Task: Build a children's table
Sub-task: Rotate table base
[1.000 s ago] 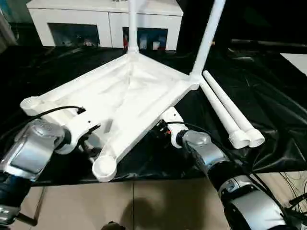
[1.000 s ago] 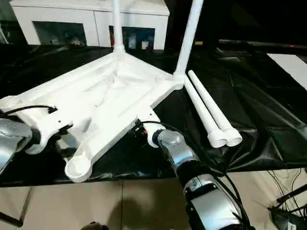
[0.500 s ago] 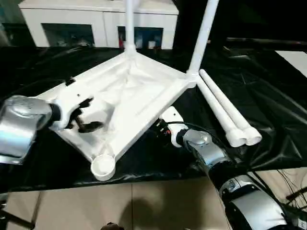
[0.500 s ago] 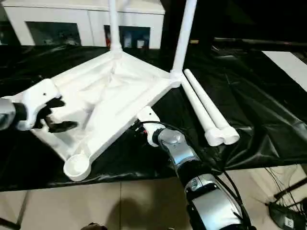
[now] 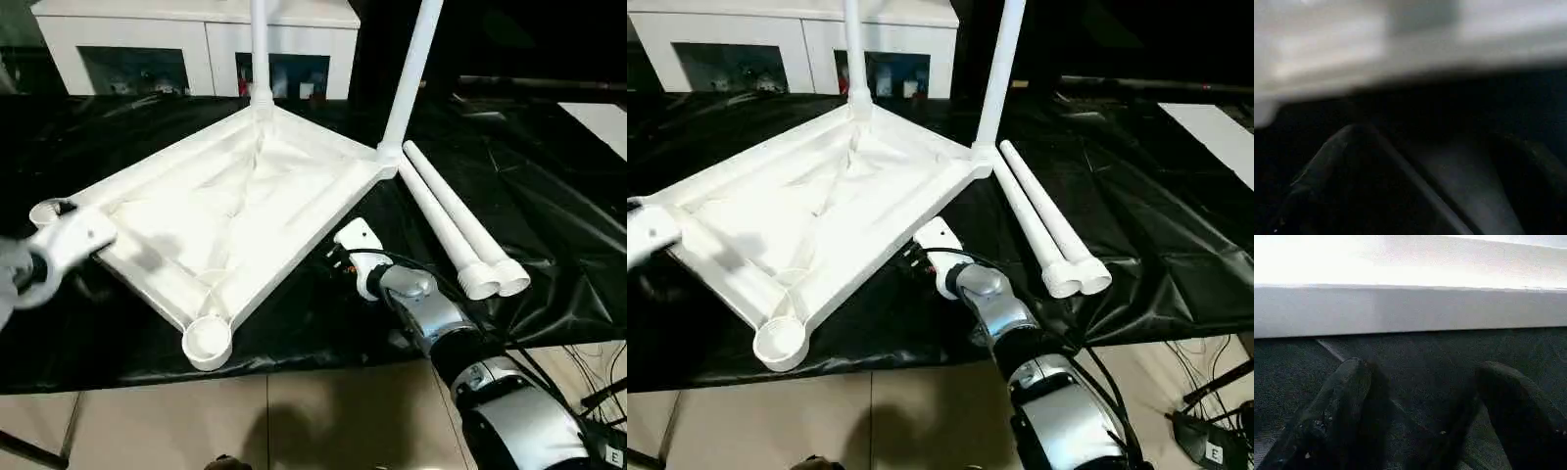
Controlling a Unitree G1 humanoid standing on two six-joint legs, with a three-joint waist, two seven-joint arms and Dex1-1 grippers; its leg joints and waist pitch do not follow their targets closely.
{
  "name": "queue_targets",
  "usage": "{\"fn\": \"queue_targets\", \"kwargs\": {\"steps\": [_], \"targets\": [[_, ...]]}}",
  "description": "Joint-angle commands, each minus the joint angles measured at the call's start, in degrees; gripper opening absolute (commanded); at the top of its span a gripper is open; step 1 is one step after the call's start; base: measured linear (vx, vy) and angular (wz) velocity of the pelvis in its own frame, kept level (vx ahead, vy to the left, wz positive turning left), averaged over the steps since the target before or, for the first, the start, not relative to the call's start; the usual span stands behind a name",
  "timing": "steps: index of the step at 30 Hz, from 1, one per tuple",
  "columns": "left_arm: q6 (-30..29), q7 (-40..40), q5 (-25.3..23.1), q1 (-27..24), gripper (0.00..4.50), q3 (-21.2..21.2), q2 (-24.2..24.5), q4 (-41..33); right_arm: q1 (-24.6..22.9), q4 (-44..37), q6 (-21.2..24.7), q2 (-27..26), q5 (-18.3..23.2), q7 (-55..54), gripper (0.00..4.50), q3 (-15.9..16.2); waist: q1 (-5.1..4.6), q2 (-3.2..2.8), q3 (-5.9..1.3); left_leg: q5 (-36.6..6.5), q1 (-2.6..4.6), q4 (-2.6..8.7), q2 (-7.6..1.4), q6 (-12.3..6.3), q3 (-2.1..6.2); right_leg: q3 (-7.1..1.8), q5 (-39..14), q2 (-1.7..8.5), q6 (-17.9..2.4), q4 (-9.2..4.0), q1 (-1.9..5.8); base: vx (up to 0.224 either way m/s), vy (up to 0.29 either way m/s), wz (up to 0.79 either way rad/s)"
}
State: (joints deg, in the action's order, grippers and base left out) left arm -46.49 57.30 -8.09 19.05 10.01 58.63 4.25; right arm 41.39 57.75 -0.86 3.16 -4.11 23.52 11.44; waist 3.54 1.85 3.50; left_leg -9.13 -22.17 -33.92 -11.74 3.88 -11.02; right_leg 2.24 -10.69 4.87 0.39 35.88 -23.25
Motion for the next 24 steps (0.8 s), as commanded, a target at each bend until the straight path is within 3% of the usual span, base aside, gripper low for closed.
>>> {"fn": "queue_targets", "kwargs": {"steps": [1, 2, 8, 15, 22, 24], "targets": [[-0.58, 2.37, 2.61, -0.84, 4.39, 0.89, -1.11, -3.54, 1.49, 1.36, -0.94, 0.32, 0.08, -0.76, 3.81, -0.97, 0.01, -2.00, -3.83, -21.38, 2.03, 4.71, -1.22, 4.53, 1.01, -1.93, -12.67, 2.55, -12.86, -3.89, 1.33, 0.000, 0.000, 0.00], [-0.69, 3.10, 3.30, -1.23, 4.39, 0.98, -1.62, -4.32, 1.67, 1.71, -1.08, 0.25, 0.00, -0.90, 3.81, -1.03, 0.10, -2.07, -3.82, -21.67, 2.24, 4.63, -1.23, 4.62, 0.92, -1.96, -12.71, 2.52, -13.06, -3.98, 1.13, 0.000, 0.000, 0.00], [-1.84, 7.50, 9.95, -3.88, 4.39, 2.35, -6.24, -12.14, 2.94, 3.27, -1.39, -0.82, 0.23, -0.68, 3.81, -1.43, 0.00, -1.75, -3.85, -20.28, 1.92, 4.59, -1.18, 4.27, 0.78, -1.96, -11.27, 2.38, -12.92, -3.77, 1.42, 0.000, 0.000, 0.00], [2.39, 7.95, 14.57, -3.55, 4.39, 3.16, -13.09, -13.77, 2.89, 3.42, -2.57, -1.41, 0.19, 1.90, 3.81, -1.04, 0.10, -1.67, -3.83, -20.18, 1.83, 4.63, -1.10, 4.17, 0.74, -1.92, -11.94, 2.24, -12.27, -3.78, 1.48, 0.000, 0.000, 0.00], [5.80, 6.04, 14.12, -2.05, 4.39, 6.80, -20.11, -10.32, 1.21, 1.86, -4.53, -1.26, 0.55, 7.02, 3.81, -0.36, -0.27, -1.47, -3.80, -20.74, 1.60, 4.52, -1.03, 3.53, 0.76, -1.96, -14.01, 2.31, -11.65, -4.22, 1.67, 0.000, 0.000, 0.00], [9.54, 3.69, 12.43, -0.29, 4.39, 8.54, -23.60, -6.17, 0.22, 0.97, -5.31, -0.92, 0.08, 8.77, 3.81, 0.40, -0.26, -1.59, -3.79, -21.03, 1.64, 4.48, -0.97, 3.35, 0.76, -1.94, -14.47, 2.24, -11.61, -4.40, 1.63, 0.000, 0.000, 0.00]]}}
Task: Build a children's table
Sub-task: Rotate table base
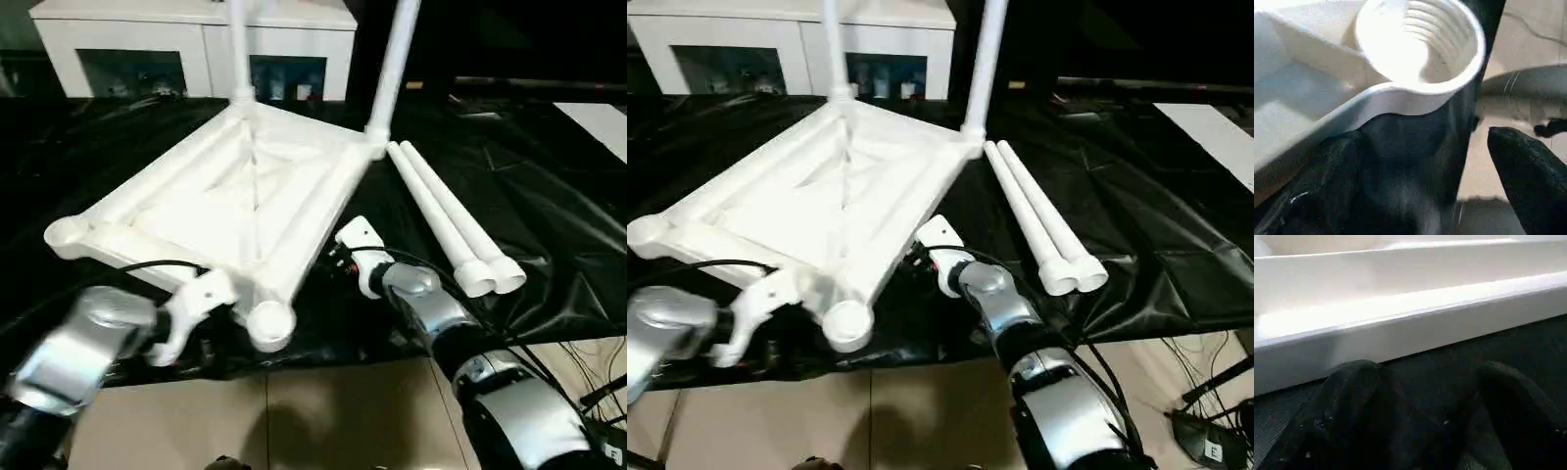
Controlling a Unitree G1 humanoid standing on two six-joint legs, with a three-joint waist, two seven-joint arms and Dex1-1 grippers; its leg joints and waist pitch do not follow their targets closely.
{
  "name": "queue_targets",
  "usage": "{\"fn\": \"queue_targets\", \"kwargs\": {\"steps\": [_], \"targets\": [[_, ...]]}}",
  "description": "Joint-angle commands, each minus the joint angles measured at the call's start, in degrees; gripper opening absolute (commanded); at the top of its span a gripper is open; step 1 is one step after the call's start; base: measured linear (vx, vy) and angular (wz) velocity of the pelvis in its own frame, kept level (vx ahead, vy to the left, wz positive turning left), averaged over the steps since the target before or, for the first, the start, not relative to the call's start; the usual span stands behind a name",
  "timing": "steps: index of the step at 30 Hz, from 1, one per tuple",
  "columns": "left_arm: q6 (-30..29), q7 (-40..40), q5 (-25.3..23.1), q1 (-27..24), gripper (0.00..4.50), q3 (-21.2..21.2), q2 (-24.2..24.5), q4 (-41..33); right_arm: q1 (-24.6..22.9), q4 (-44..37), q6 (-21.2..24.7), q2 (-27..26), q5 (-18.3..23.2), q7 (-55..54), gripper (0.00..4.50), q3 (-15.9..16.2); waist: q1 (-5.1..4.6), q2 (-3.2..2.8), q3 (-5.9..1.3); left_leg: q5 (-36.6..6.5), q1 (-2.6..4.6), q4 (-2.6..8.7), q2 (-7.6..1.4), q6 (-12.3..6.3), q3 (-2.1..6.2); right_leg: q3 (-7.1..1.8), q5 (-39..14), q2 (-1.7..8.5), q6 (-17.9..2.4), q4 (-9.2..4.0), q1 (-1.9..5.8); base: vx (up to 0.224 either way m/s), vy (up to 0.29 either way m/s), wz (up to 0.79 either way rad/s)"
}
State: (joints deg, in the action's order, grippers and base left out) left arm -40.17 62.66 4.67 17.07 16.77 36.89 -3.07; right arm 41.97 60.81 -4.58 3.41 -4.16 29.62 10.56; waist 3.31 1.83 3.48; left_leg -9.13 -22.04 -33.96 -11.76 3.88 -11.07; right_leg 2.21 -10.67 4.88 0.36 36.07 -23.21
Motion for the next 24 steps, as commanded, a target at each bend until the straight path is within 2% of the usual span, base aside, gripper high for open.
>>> {"fn": "queue_targets", "kwargs": {"steps": [1, 2, 4, 5, 6, 7, 8, 9, 10, 11, 12, 13, 14, 15, 16, 17, 18, 19, 20, 21, 22, 23, 24], "targets": [[4.91, -2.73, -0.96, 2.38, 4.39, 2.22, -3.32, 2.86, -0.77, -2.65, -1.84, -0.99, 0.15, 3.34, 3.81, 1.44, -0.01, -1.57, -3.87, -21.31, 1.65, 4.46, -1.00, 3.40, 0.79, -1.94, -14.53, 2.26, -11.61, -4.55, 1.54, 0.000, 0.000, 0.00], [7.42, -4.70, -1.83, 3.81, 4.39, 2.79, -6.09, 5.90, -1.52, -4.01, -1.97, -0.56, 0.63, 4.76, 3.81, 1.43, 0.00, -2.03, -3.81, -21.77, 1.66, 4.50, -1.06, 3.37, 0.87, -1.99, -14.80, 2.33, -11.54, -4.64, 1.54, 0.000, 0.000, 0.00], [9.02, -5.60, -2.35, 4.64, 4.39, 3.15, -7.45, 7.51, -1.94, -4.84, -2.00, -0.25, 0.97, 5.64, 3.81, 1.39, 0.01, -1.49, -3.87, -22.65, 1.81, 4.49, -1.06, 3.19, 0.84, -1.94, -15.47, 2.23, -11.32, -4.84, 1.54, 0.000, 0.000, 0.00], [9.18, -6.12, -2.52, 5.08, 4.39, 3.17, -8.11, 8.26, -2.13, -5.20, -2.11, -0.05, 1.02, 5.92, 3.81, 1.43, 0.04, -1.50, -3.94, -21.78, 1.40, 4.58, -1.08, 2.93, 1.04, -1.86, -15.61, 2.46, -11.40, -4.64, 1.90, 0.000, 0.000, 0.00], [10.28, -7.52, -3.29, 6.27, 4.39, 3.42, -9.62, 10.42, -2.41, -5.78, -2.49, 0.46, 0.94, 6.17, 3.81, 1.34, -0.01, -2.67, -3.85, -22.04, 1.52, 4.60, -1.06, 3.14, 1.06, -1.91, -15.75, 2.45, -11.50, -4.65, 1.70, 0.000, 0.000, 0.00], [10.50, -7.72, -3.38, 6.48, 4.39, 3.48, -9.92, 10.79, -2.54, -6.02, -2.55, 0.56, 1.06, 6.49, 3.81, 1.32, -0.26, -1.96, -3.82, -22.73, 1.59, 4.53, -1.06, 3.18, 0.97, -1.79, -15.89, 2.22, -11.36, -4.92, 1.66, 0.000, 0.000, 0.00], [10.86, -8.06, -3.54, 6.84, 4.39, 3.57, -10.44, 11.42, -2.76, -6.44, -2.65, 0.72, 1.25, 7.04, 3.81, 1.27, -0.16, -1.82, -3.92, -22.37, 1.61, 4.42, -1.02, 2.74, 0.94, -1.85, -15.77, 2.30, -11.44, -4.93, 1.72, 0.000, 0.000, 0.00], [10.87, -8.06, -3.54, 6.84, 4.39, 3.57, -10.44, 11.42, -2.76, -6.44, -2.65, 0.72, 1.25, 7.04, 3.81, 1.27, -0.16, -1.87, -3.92, -22.07, 1.54, 4.41, -1.06, 2.60, 0.96, -1.87, -15.68, 2.40, -11.60, -4.84, 1.73, 0.000, 0.000, 0.00], [12.37, -9.03, -3.91, 8.09, 4.39, 3.93, -12.54, 13.73, -3.73, -8.06, -3.05, 1.53, 1.43, 8.65, 3.81, 1.43, -0.26, -2.72, -3.82, -22.12, 1.56, 4.43, -0.96, 2.51, 0.93, -1.82, -15.65, 2.26, -11.70, -5.11, 1.66, 0.000, 0.000, 0.00], [12.90, -9.35, -4.11, 8.48, 4.39, 4.09, -13.16, 14.48, -4.02, -8.52, -3.25, 1.81, 1.32, 8.95, 3.81, 1.53, -0.14, -2.25, -3.99, -21.79, 1.83, 4.25, -1.04, 2.35, 0.82, -1.82, -14.37, 2.13, -11.99, -5.06, 1.61, 0.000, 0.000, 0.00], [14.29, -9.96, -4.42, 9.10, 4.39, 4.40, -14.15, 15.95, -4.54, -9.38, -3.38, 2.36, 1.02, 9.04, 3.81, 1.62, -0.07, -2.10, -4.02, -21.41, 1.88, 4.18, -1.05, 2.03, 0.75, -1.86, -13.63, 2.12, -12.34, -5.00, 1.56, 0.000, 0.000, 0.00], [15.76, -11.01, -4.80, 9.80, 4.39, 4.57, -15.32, 17.63, -4.98, -10.34, -3.33, 3.17, 0.43, 8.05, 3.81, 1.59, 0.06, -2.35, -3.89, -21.09, 1.90, 4.09, -0.92, 1.45, 0.52, -1.85, -13.73, 1.96, -12.46, -5.19, 1.46, 0.000, 0.000, 0.00], [19.70, -13.59, -5.73, 11.42, 4.39, 4.48, -18.04, 22.10, -6.25, -13.56, -2.30, 4.99, -0.16, 5.90, 3.81, 0.55, 0.37, -2.22, -4.05, -20.37, 1.91, 3.95, -0.92, 1.05, 0.43, -1.90, -13.79, 2.09, -12.47, -5.12, 1.62, 0.000, 0.000, 0.00], [20.03, -13.80, -5.81, 11.55, 4.39, 4.46, -18.25, 22.46, -6.37, -13.86, -2.19, 5.13, -0.18, 5.74, 3.81, 0.43, 0.50, -2.25, -4.02, -19.70, 1.78, 3.97, -0.94, 0.83, 0.41, -1.90, -13.94, 2.17, -12.22, -5.19, 1.68, 0.000, 0.000, 0.00], [21.15, -14.77, -5.99, 12.09, 4.39, 4.25, -19.21, 23.83, -6.96, -15.52, -1.42, 5.93, -0.17, 5.05, 3.81, -0.19, 0.90, -2.84, -4.14, -18.94, 1.77, 3.87, -1.01, 0.85, 0.39, -1.96, -13.78, 2.32, -11.76, -5.10, 1.71, 0.000, 0.000, 0.00], [23.40, -17.80, -6.38, 13.18, 4.39, 3.67, -21.39, 26.31, -8.77, -20.27, 0.59, 7.99, -0.19, 3.59, 3.81, -1.62, 0.95, -2.72, -4.19, -17.87, 1.41, 4.05, -0.94, 0.87, 0.55, -1.78, -13.13, 2.18, -11.20, -5.07, 2.10, 0.000, 0.000, 0.00], [24.28, -18.80, -6.52, 13.59, 4.39, 3.47, -22.11, 27.32, -9.44, -21.95, 1.31, 8.61, -0.13, 3.37, 3.81, -2.05, 1.38, -2.73, -4.35, -17.13, 1.67, 3.87, -0.95, 0.70, 0.42, -1.81, -11.38, 2.00, -10.58, -5.10, 1.98, 0.000, 0.000, 0.00], [24.47, -19.07, -6.52, 13.74, 4.39, 3.39, -22.38, 27.66, -9.77, -22.75, 1.72, 8.87, -0.06, 3.32, 3.81, -2.26, 1.32, -2.52, -4.37, -16.97, 1.53, 3.88, -0.95, 0.48, 0.40, -1.82, -10.64, 2.06, -10.62, -5.09, 2.09, 0.000, 0.000, 0.00], [25.74, -20.34, -6.49, 14.50, 4.39, 3.05, -23.70, 29.33, -11.47, -26.86, 4.01, 10.13, 0.13, 2.82, 3.81, -3.42, 1.31, -2.74, -4.37, -16.12, 0.99, 3.97, -0.78, 0.21, 0.58, -1.66, -10.20, 2.11, -10.45, -4.91, 2.51, 0.000, 0.000, 0.00], [27.25, -21.43, -6.60, 15.05, 4.39, 2.81, -24.60, 30.57, -12.82, -29.94, 5.91, 10.99, 0.07, 2.26, 3.81, -4.36, 1.19, -2.72, -4.34, -16.08, 0.99, 3.99, -0.78, 0.07, 0.53, -1.68, -10.36, 2.06, -10.15, -5.06, 2.47, 0.000, 0.000, 0.00], [27.25, -21.43, -6.60, 15.05, 4.39, 2.81, -24.60, 30.57, -12.82, -29.94, 5.91, 10.99, 0.07, 2.26, 3.81, -4.36, 1.21, -2.50, -4.47, -15.64, 1.05, 3.91, -0.81, -0.19, 0.59, -1.66, -9.89, 2.09, -9.89, -5.03, 2.56, 0.000, 0.000, 0.00], [28.84, -22.42, -6.55, 16.04, 4.39, 2.56, -26.05, 32.27, -15.45, -35.68, 9.28, 12.45, 0.11, 1.72, 3.81, -6.01, 1.16, -2.82, -4.33, -15.52, 1.01, 3.90, -0.75, -0.48, 0.56, -1.66, -9.92, 2.03, -9.97, -5.22, 2.47, 0.000, 0.000, 0.00], [29.03, -22.49, -6.49, 16.20, 4.39, 2.52, -26.29, 32.51, -15.84, -36.51, 9.76, 12.66, 0.15, 1.70, 3.81, -6.26, 1.28, -2.65, -4.42, -15.24, 1.00, 3.84, -0.77, -0.54, 0.58, -1.65, -9.58, 2.11, -9.84, -5.22, 2.60, 0.000, 0.000, 0.00]]}}
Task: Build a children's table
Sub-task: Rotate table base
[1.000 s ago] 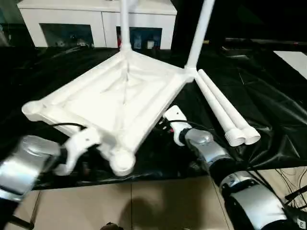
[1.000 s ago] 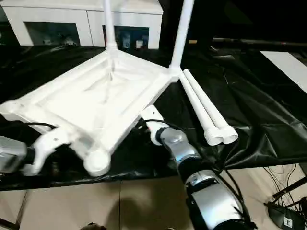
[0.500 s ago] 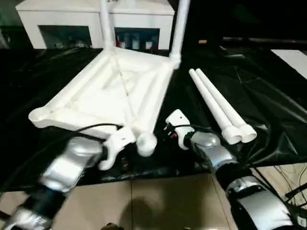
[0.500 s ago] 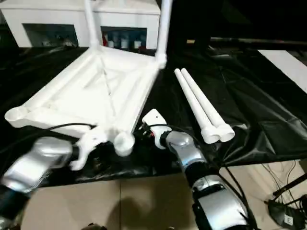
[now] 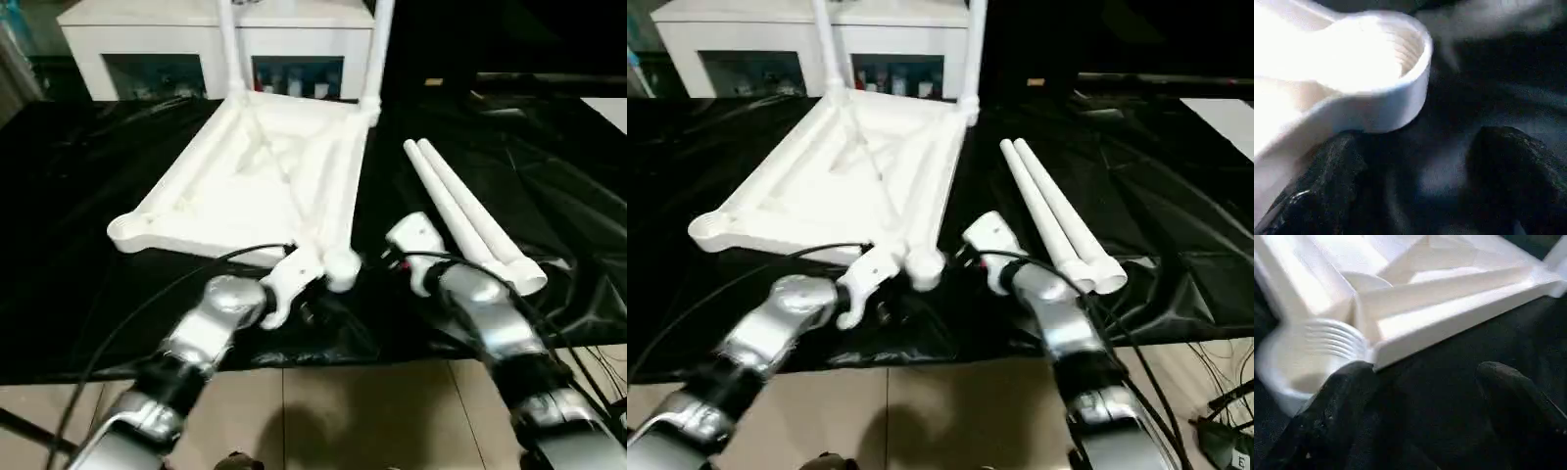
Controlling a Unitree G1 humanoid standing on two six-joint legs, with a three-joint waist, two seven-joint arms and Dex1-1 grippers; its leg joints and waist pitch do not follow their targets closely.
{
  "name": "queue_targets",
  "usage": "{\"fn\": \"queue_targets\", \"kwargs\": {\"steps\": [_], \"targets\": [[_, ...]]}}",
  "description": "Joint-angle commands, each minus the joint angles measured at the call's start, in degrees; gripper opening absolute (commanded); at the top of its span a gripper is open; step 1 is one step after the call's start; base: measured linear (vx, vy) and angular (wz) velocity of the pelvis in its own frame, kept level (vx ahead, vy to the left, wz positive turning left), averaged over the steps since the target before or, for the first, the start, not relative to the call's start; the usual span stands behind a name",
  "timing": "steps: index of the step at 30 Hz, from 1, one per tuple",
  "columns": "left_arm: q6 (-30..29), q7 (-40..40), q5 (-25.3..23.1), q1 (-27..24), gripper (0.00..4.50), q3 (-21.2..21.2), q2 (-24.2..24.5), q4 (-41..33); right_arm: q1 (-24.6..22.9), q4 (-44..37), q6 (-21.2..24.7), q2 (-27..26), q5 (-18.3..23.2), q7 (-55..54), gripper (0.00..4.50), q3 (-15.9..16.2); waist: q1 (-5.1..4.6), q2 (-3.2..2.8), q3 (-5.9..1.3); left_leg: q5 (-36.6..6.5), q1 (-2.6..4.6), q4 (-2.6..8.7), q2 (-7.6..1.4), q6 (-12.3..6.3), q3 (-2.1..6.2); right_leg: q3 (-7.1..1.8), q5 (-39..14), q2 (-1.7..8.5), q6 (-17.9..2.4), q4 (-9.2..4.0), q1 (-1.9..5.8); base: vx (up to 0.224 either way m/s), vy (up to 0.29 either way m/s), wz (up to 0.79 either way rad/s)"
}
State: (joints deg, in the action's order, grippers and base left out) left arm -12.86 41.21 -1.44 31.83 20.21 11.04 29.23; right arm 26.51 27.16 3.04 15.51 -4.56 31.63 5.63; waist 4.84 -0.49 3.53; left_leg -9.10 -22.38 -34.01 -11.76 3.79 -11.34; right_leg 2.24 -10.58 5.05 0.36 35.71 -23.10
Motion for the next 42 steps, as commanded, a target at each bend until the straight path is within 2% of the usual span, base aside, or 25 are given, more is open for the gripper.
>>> {"fn": "queue_targets", "kwargs": {"steps": [1, 9, 13, 18, 19, 20, 22, 23, 25, 26, 27, 28, 29, 30, 31, 32, 34, 35, 36, 37, 38, 39, 40, 41, 42], "targets": [[2.52, -1.79, 0.00, 2.10, 4.39, -1.51, -1.45, 1.25, -1.64, -5.46, 3.91, 1.13, 0.57, -0.67, 3.81, -2.12, -0.37, -0.18, -4.57, -14.91, 1.34, 3.89, -0.88, -0.72, 0.86, -1.64, -8.81, 1.95, -10.49, -4.74, 2.44, 0.000, 0.000, 0.00], [9.90, -7.65, 6.40, 3.90, 4.39, -9.38, -8.94, 3.57, -6.52, -18.76, 17.62, 0.05, 1.61, -9.62, 3.81, -8.65, -0.64, 0.06, -4.85, -10.57, 0.96, 3.55, -0.67, -3.19, 0.83, -1.48, -4.83, 2.03, -11.97, -4.43, 3.04, 0.000, 0.000, 0.00], [5.65, -15.15, 8.25, -4.40, 4.39, -13.36, -9.23, -9.76, -9.34, -24.75, 19.00, -2.57, 2.52, -13.66, 3.81, -11.41, -1.29, 1.07, -4.68, -10.01, 0.88, 3.47, -0.98, -4.56, 0.57, -1.48, -5.90, 2.05, -12.09, -4.58, 2.79, 0.000, 0.000, 0.00], [7.00, -28.10, 2.54, -13.03, 4.39, -20.05, -8.13, -20.17, -11.88, -28.82, 19.63, -6.46, 5.44, -15.13, 3.81, -12.02, -2.32, 0.31, -4.08, -15.13, 1.34, 4.42, -1.66, -1.91, 1.21, -0.90, -13.40, 1.04, -8.88, -5.11, 2.04, 0.000, 0.000, 0.00], [6.30, -29.88, 1.75, -14.52, 4.39, -21.47, -8.06, -21.55, -11.62, -28.61, 19.58, -7.58, 5.16, -15.83, 3.81, -11.24, -2.38, 0.96, -3.49, -17.49, -1.40, 5.66, -0.46, -2.76, 3.44, 1.95, -13.12, 0.98, -8.74, -4.16, 3.74, 0.000, 0.000, 0.00], [5.41, -30.65, 1.28, -14.87, 4.39, -21.99, -8.07, -21.82, -11.43, -29.06, 20.10, -8.01, 4.77, -16.51, 3.81, -10.63, -3.16, -1.24, -4.17, -22.30, 0.17, 6.59, -2.25, -3.90, 6.16, 3.39, -11.99, 0.25, -9.37, -4.16, 3.49, 0.000, 0.000, 0.00], [5.65, -32.06, 0.10, -14.85, 4.39, -22.36, -8.08, -21.55, -11.07, -29.38, 20.60, -8.63, 4.60, -17.17, 3.81, -10.05, -4.99, -2.87, -3.96, -23.08, 1.32, 8.05, -5.49, -8.06, 12.08, 4.72, -7.11, -1.12, -14.30, -0.19, 2.43, -0.011, -0.075, 0.52], [5.73, -32.84, -0.27, -14.54, 4.39, -22.60, -8.10, -21.17, -10.87, -28.93, 20.41, -8.87, 4.15, -17.62, 3.81, -9.73, -5.51, -3.00, -3.60, -25.36, 1.72, 9.09, -6.23, -10.49, 14.87, 4.53, -10.19, -1.52, -15.54, 2.42, 1.80, -0.007, -0.093, 0.58], [3.99, -33.68, -0.06, -14.27, 4.39, -22.38, -8.39, -22.14, -10.62, -28.50, 21.03, -9.51, 3.85, -18.89, 3.81, -9.83, -4.72, -2.29, -3.22, -28.02, 0.60, 9.97, -4.06, -10.38, 16.13, 3.17, -11.64, -1.47, -17.09, 3.87, 1.65, -0.010, -0.163, 0.63], [3.14, -33.40, 0.50, -14.23, 4.39, -22.08, -8.65, -22.92, -10.61, -28.54, 21.55, -10.21, 4.64, -19.40, 3.81, -10.45, -4.41, -1.07, -2.94, -28.11, 1.71, 9.89, -7.73, -9.24, 12.08, 1.74, -9.64, -0.15, -16.56, 3.60, 0.60, -0.002, -0.192, 0.67], [1.35, -34.25, 1.11, -13.94, 4.39, -22.15, -9.15, -23.76, -10.58, -28.63, 22.29, -10.40, 5.45, -19.33, 3.81, -10.77, -4.10, -0.55, -2.99, -28.94, 1.66, 9.83, -7.20, -8.66, 10.62, 1.03, -9.67, -0.02, -16.77, 3.19, 0.89, 0.022, -0.281, 0.55], [0.04, -35.07, 1.50, -14.04, 4.39, -22.40, -9.37, -24.51, -10.80, -28.96, 22.65, -10.21, 5.40, -19.18, 3.81, -10.50, -3.32, 1.59, -2.96, -25.91, 2.12, 2.72, 0.01, -7.53, 5.00, -0.71, -14.07, 0.88, -21.50, -4.45, -0.15, -0.008, -0.319, 0.36], [-0.38, -35.16, 1.99, -14.23, 4.39, -22.58, -9.54, -24.97, -11.02, -29.16, 22.79, -10.06, 5.21, -19.09, 3.81, -10.26, -0.54, 4.48, -3.37, -17.49, 0.83, -10.37, 5.66, -8.40, 0.83, -2.45, -28.63, 3.28, -18.97, -8.79, 1.53, -0.008, -0.319, 0.36], [-1.00, -34.28, 3.59, -14.59, 4.39, -22.89, -9.79, -25.71, -11.29, -29.29, 22.78, -10.08, 5.17, -19.06, 3.81, -10.15, 0.06, 4.40, -3.48, -14.29, -2.16, -10.57, 5.14, -8.96, 1.27, -3.64, -28.78, 3.09, -18.14, -7.46, 3.93, 0.000, -0.254, 0.16], [-1.17, -34.51, 3.42, -15.30, 4.39, -22.79, -9.75, -27.05, -11.65, -29.71, 22.96, -10.40, 5.67, -18.69, 3.81, -10.19, 1.07, 4.11, -3.19, -10.85, -4.22, -9.99, 5.26, -7.79, 2.47, -4.76, -25.03, 4.16, -10.74, -6.07, 5.65, 0.009, -0.207, 0.09], [-0.83, -33.98, 4.25, -16.06, 4.39, -22.92, -9.83, -28.29, -12.08, -30.28, 23.02, -10.58, 6.42, -17.81, 3.81, -10.02, 1.21, 3.79, -3.34, -9.56, -2.67, -6.46, 4.89, -7.96, 3.39, -5.26, -20.16, 5.05, -2.66, -6.20, 5.84, 0.009, -0.207, 0.09], [-0.46, -33.16, 4.10, -17.34, 4.39, -22.69, -9.70, -30.28, -12.86, -31.70, 23.10, -10.74, 6.77, -17.51, 3.81, -9.28, 1.53, 2.37, -3.60, -7.05, -1.31, -2.46, 3.06, -9.51, 4.85, -4.44, -14.74, 5.60, 3.58, -6.60, 6.24, -0.039, -0.169, 0.12], [0.11, -33.28, 2.89, -17.87, 4.39, -22.28, -9.42, -30.52, -13.17, -32.26, 24.39, -11.23, 7.48, -17.22, 3.81, -8.76, 0.78, 0.72, -4.40, -4.99, 1.49, 1.18, -2.44, -12.92, 7.75, -1.10, -9.65, 3.12, 8.08, -5.68, 4.34, -0.043, -0.156, 0.09], [0.00, -33.35, 2.87, -18.01, 4.39, -22.31, -9.44, -30.60, -13.25, -32.40, 24.65, -11.38, 7.67, -17.29, 3.81, -8.60, 0.32, 0.33, -4.24, -9.89, 3.59, 2.71, -6.72, -14.48, 9.07, -0.98, -11.61, 4.41, 6.12, -4.90, 3.30, -0.043, -0.121, 0.08], [-0.07, -33.39, 2.92, -18.35, 4.39, -22.38, -9.48, -30.70, -13.38, -32.75, 25.16, -11.70, 8.01, -17.40, 3.81, -8.22, -0.05, 0.19, -3.77, -14.02, 3.82, 3.44, -7.41, -13.51, 9.15, -1.19, -14.62, 5.18, 4.33, -4.43, 3.49, -0.029, -0.082, 0.07], [-0.13, -33.33, 3.04, -18.55, 4.39, -22.46, -9.44, -30.85, -13.43, -33.04, 25.39, -11.90, 8.11, -17.54, 3.81, -8.00, 0.13, 0.47, -2.83, -22.02, 4.06, 3.25, -5.03, -8.14, 6.93, -2.03, -26.36, 6.25, 1.77, -6.59, 4.18, -0.029, -0.082, 0.07], [-0.33, -33.35, 2.99, -18.79, 4.39, -22.50, -9.36, -31.17, -13.52, -33.48, 25.77, -11.79, 8.03, -17.37, 3.81, -7.37, -0.18, 0.20, -2.57, -24.56, 8.73, 0.80, -2.68, -3.29, 2.50, -3.29, -37.66, 2.25, 2.31, -9.42, 1.08, -0.059, -0.081, -0.02], [-0.64, -33.38, 3.02, -19.04, 4.39, -22.61, -9.29, -31.32, -13.58, -33.77, 26.02, -11.69, 7.97, -17.21, 3.81, -6.95, 0.53, 1.91, 0.02, -26.20, 11.54, -3.10, 3.88, -2.53, -0.77, -2.08, -54.60, -2.38, 7.22, -13.16, -1.03, -0.040, -0.074, -0.33], [-0.73, -33.14, 2.89, -19.38, 4.39, -22.57, -8.86, -31.39, -13.71, -33.99, 25.97, -11.64, 7.78, -17.11, 3.81, -6.43, 1.45, 1.52, -0.48, -27.06, 12.15, -0.54, 2.97, -3.25, 0.29, -2.13, -53.05, -3.75, 9.59, -12.55, 1.31, -0.040, -0.074, -0.33], [-0.90, -32.98, 2.86, -19.76, 4.39, -22.41, -8.32, -31.64, -13.83, -34.14, 26.15, -11.79, 7.84, -17.03, 3.81, -6.23, 1.06, 1.05, -0.83, -29.43, 14.14, 1.48, 0.25, -3.66, 1.74, -0.62, -48.71, -4.00, 9.29, -11.61, 0.93, 0.041, -0.016, -0.69]]}}
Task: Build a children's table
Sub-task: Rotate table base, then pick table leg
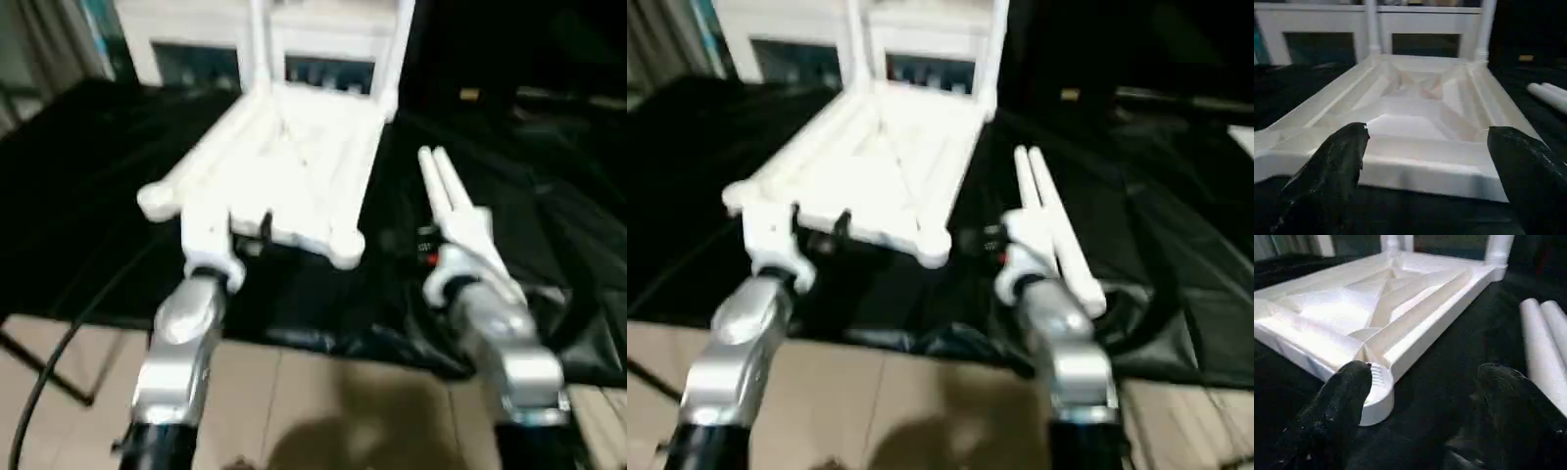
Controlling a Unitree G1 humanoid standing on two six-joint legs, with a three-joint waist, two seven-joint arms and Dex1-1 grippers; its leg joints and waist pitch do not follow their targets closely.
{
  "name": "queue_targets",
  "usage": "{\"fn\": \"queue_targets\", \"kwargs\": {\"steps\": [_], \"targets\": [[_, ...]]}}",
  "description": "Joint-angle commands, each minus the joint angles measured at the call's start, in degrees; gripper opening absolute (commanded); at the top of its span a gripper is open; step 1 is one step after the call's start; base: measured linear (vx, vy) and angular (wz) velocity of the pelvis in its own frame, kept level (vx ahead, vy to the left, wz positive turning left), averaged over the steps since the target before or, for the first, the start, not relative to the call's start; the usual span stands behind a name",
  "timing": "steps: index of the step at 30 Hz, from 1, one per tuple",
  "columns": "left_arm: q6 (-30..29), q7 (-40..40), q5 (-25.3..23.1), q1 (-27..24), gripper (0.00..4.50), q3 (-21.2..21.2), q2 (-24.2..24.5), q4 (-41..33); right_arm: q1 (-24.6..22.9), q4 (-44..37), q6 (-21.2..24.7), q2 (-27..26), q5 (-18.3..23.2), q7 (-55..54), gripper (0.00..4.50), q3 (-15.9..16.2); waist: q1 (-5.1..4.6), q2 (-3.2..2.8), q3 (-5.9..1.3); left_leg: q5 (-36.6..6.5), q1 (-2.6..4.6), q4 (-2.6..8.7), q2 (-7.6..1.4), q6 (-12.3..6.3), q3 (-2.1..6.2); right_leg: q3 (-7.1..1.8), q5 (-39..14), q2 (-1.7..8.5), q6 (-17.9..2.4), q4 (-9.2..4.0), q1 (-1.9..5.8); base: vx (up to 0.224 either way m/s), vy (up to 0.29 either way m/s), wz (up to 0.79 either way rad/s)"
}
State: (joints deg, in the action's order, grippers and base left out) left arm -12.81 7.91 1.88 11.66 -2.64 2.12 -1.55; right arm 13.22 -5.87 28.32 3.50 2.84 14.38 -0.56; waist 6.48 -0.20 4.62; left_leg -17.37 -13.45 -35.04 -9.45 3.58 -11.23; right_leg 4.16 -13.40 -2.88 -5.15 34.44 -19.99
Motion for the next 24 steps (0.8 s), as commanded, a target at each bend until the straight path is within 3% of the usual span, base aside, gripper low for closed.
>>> {"fn": "queue_targets", "kwargs": {"steps": [1, 2, 3, 4, 5, 6, 7, 8, 9, 10, 11, 12, 13, 14, 15, 16, 17, 18, 19, 20, 21, 22, 23, 24], "targets": [[-1.32, 0.40, -0.35, 0.09, 4.39, 0.43, 1.08, -1.23, -0.68, -1.21, 0.91, 0.06, 0.28, 0.18, 3.81, 0.20, -0.63, 0.73, -3.47, -19.31, 0.64, 7.58, -7.30, -7.61, 5.88, -1.99, -30.38, 9.11, 12.86, -5.37, 3.38, 0.104, 0.040, -0.47], [-1.79, 0.66, 0.16, -0.13, 4.39, 0.14, 1.61, -1.77, -0.77, -1.23, 1.03, -0.19, 0.04, 0.21, 3.81, 0.66, -1.32, -0.42, -3.77, -23.12, 3.00, 10.45, -13.09, -9.95, 7.99, -2.59, -23.28, 12.17, 7.33, 0.36, 1.69, 0.104, 0.040, -0.47], [-1.84, 0.69, 0.17, -0.14, 4.39, 0.15, 1.67, -1.82, -0.76, -1.23, 1.07, -0.21, 0.04, 0.19, 3.81, 0.68, -2.66, 0.06, -3.08, -23.82, 3.71, 10.99, -12.03, -8.75, 7.40, -3.61, -13.63, 13.22, 1.29, 2.33, -0.32, 0.116, -0.018, -0.16], [-2.12, 0.87, 0.26, -0.22, 4.39, 0.19, 2.02, -2.10, -0.73, -1.21, 1.24, -0.33, 0.08, 0.13, 3.81, 0.79, -2.66, 0.06, -3.08, -23.82, 3.71, 10.99, -12.03, -8.75, 7.40, -3.61, -13.63, 13.22, 1.29, 2.33, -0.32, 0.098, -0.066, -0.09], [-2.37, 1.03, -0.01, -0.35, 4.39, 0.26, 2.77, -2.35, -0.42, -0.94, 1.58, -0.44, -0.13, -0.01, 3.81, 1.24, -1.49, 2.75, -3.45, -12.28, -4.02, -0.62, 2.03, -7.94, 2.48, -9.45, -27.77, 15.15, -4.22, -5.92, 7.80, 0.098, -0.066, -0.09], [-2.38, 1.03, -0.05, -0.36, 4.39, 0.23, 2.83, -2.36, -0.37, -0.93, 1.66, -0.43, -0.13, -0.04, 3.81, 1.32, -0.08, 2.00, -3.59, -6.14, -5.40, -4.13, 1.54, -8.37, 3.84, -11.13, -35.07, 18.64, -4.93, -7.52, 9.06, 0.125, -0.047, -0.05], [-2.39, 1.04, -0.11, -0.39, 4.39, 0.19, 2.91, -2.37, -0.30, -0.92, 1.77, -0.40, -0.13, -0.09, 3.81, 1.45, 0.04, 2.65, -4.65, 1.33, -9.23, -7.14, 2.01, -7.02, 5.74, -11.20, -31.01, 16.75, -4.66, -5.93, 10.22, 0.127, -0.025, -0.05], [-2.65, 1.18, 0.05, -0.76, 4.39, -0.22, 3.05, -3.01, -0.05, -1.31, 2.45, -0.32, 0.20, -0.24, 3.81, 1.94, 0.31, 2.53, -4.64, 6.96, -11.30, -6.96, 2.68, -5.85, 6.41, -9.42, -17.94, 14.11, -5.11, -5.10, 10.02, 0.127, -0.025, -0.05], [-2.71, 1.15, 0.06, -0.85, 4.39, -0.28, 3.10, -3.16, 0.00, -1.41, 2.58, -0.32, 0.28, -0.27, 3.81, 1.99, 0.12, 1.95, -4.00, 11.95, -10.23, -4.42, 2.71, -5.96, 5.87, -5.91, -13.72, 11.93, -6.16, -6.20, 7.59, 0.109, -0.008, 0.04], [-2.77, 1.10, 0.10, -1.01, 4.39, -0.39, 3.21, -3.40, 0.08, -1.57, 2.79, -0.31, 0.39, -0.33, 3.81, 2.07, 0.24, 1.25, -3.72, 14.07, -10.09, -2.51, 2.24, -6.60, 5.63, -4.33, -15.35, 11.26, -6.04, -7.01, 7.20, 0.125, 0.007, 0.03], [-2.72, 1.00, 0.21, -1.08, 4.39, -0.49, 3.34, -3.54, 0.23, -1.62, 2.94, -0.31, 0.47, -0.37, 3.81, 2.09, 0.57, -1.09, -3.77, 13.92, -8.99, 1.41, -0.17, -7.65, 5.65, -1.97, -19.15, 11.00, -3.68, -8.34, 7.15, 0.125, 0.007, 0.03], [-2.77, 1.00, 0.38, -1.10, 4.39, -0.58, 3.39, -3.58, 0.38, -1.58, 3.12, -0.35, 0.54, -0.34, 3.81, 2.11, 0.15, -2.28, -4.10, 10.93, -7.05, 3.27, -2.01, -6.97, 6.10, -0.60, -18.25, 9.84, -1.46, -8.16, 7.01, 0.165, 0.083, -0.05], [-3.09, 0.97, 0.57, -1.14, 4.39, -0.62, 3.54, -3.67, 0.52, -1.51, 3.26, -0.38, 0.59, -0.31, 3.81, 2.12, -3.00, -3.95, -4.33, -4.64, -4.48, 7.56, -8.08, -10.86, 12.13, 2.17, -13.76, 5.82, 1.55, 1.05, 5.07, 0.203, 0.123, -0.12], [-3.35, 1.02, 0.76, -1.39, 4.39, -0.76, 3.76, -3.98, 0.83, -1.54, 4.10, -0.44, 0.37, -0.53, 3.81, 2.31, -3.75, -2.62, -5.89, -12.51, 0.99, 6.80, -9.40, -16.33, 14.86, 0.24, -12.35, 5.54, 3.05, 6.36, -0.86, 0.203, 0.123, -0.12], [-3.42, 1.03, 0.77, -1.43, 4.39, -0.78, 3.81, -4.04, 0.91, -1.55, 4.31, -0.44, 0.31, -0.58, 3.81, 2.36, -3.59, -2.95, -5.61, -12.95, 0.52, 6.43, -8.59, -17.79, 14.69, -0.27, -10.88, 5.77, 4.03, 7.40, -1.61, 0.201, 0.076, -0.03], [-3.97, 1.08, 0.85, -1.71, 4.39, -0.85, 4.17, -4.47, 1.46, -1.62, 5.74, -0.43, -0.06, -0.93, 3.81, 2.65, -4.25, -2.62, -5.59, -9.71, 0.30, 5.74, -6.72, -20.47, 13.23, -0.34, -6.83, 5.75, 6.65, 7.87, -3.28, 0.154, 0.035, 0.07], [-3.99, 1.21, 0.89, -1.88, 4.39, -0.89, 4.38, -4.72, 1.86, -1.80, 7.16, -0.37, -0.42, -1.29, 3.81, 2.86, -4.74, -2.07, -5.43, -3.77, -0.28, 5.76, -5.68, -24.05, 11.99, -0.51, -3.66, 6.04, 8.77, 8.09, -4.39, 0.154, 0.035, 0.07], [-4.02, 1.23, 0.91, -1.88, 4.39, -0.85, 4.50, -4.80, 2.19, -1.86, 8.08, -0.24, -0.57, -1.52, 3.81, 2.94, -4.93, -1.79, -5.55, -1.34, -0.48, 5.73, -5.35, -25.59, 11.26, -0.76, -2.08, 6.27, 9.31, 7.69, -4.84, 0.120, -0.018, 0.05], [-3.89, 1.87, 1.56, -2.08, 4.39, -0.90, 4.60, -5.18, 2.95, -2.17, 11.10, -0.23, -0.54, -2.05, 3.81, 2.72, -5.56, -0.23, -5.45, 2.58, -1.34, 5.51, -4.63, -26.94, 9.95, -1.74, 1.63, 7.39, 8.70, 5.54, -5.10, 0.093, -0.078, 0.03], [-4.71, 2.59, 2.14, -2.24, 4.39, -0.80, 4.79, -5.62, 3.86, -2.35, 14.38, -0.28, 0.23, -2.09, 3.81, 2.16, -5.19, 2.23, -5.15, 1.89, -4.68, 3.41, -0.57, -22.53, 6.40, -4.28, 8.25, 9.68, 6.77, -0.93, -2.53, 0.093, -0.078, 0.03], [-5.81, 3.96, 2.99, -2.58, 4.39, -0.53, 5.07, -6.31, 4.85, -2.47, 17.00, -0.32, 0.93, -2.34, 3.81, 1.43, -3.01, 3.72, -5.84, 1.27, -9.62, -0.98, 3.34, -16.21, 4.81, -8.94, 6.25, 14.90, 6.76, -3.30, 3.15, 0.081, -0.147, 0.04], [-6.60, 5.60, 3.95, -3.01, 4.39, -0.10, 5.46, -6.96, 5.62, -2.47, 17.90, -0.35, 1.03, -2.84, 3.81, 0.81, -2.32, 4.33, -5.83, 3.72, -10.18, -1.40, 2.39, -12.68, 5.65, -9.57, 6.84, 16.98, 5.45, -3.70, 4.12, 0.089, -0.163, -0.02], [-7.95, 9.21, 5.22, -4.18, 4.46, 1.40, 6.89, -8.46, 7.28, -2.10, 18.60, 0.40, -0.37, -4.21, 3.98, 0.27, -2.20, 4.11, -6.07, 12.14, -10.07, 0.82, 1.55, -6.40, 6.19, -7.37, 18.40, 14.33, 5.48, -0.86, 3.69, 0.089, -0.163, -0.02], [-8.02, 10.12, 4.60, -4.74, 4.46, 2.38, 7.96, -9.03, 8.06, -1.69, 19.59, 0.69, -1.11, -4.96, 3.98, -0.09, -2.45, 3.61, -6.04, 15.94, -9.85, 1.98, 1.27, -4.21, 6.22, -6.22, 25.38, 12.61, 5.42, 0.03, 3.21, 0.073, -0.125, -0.12]]}}
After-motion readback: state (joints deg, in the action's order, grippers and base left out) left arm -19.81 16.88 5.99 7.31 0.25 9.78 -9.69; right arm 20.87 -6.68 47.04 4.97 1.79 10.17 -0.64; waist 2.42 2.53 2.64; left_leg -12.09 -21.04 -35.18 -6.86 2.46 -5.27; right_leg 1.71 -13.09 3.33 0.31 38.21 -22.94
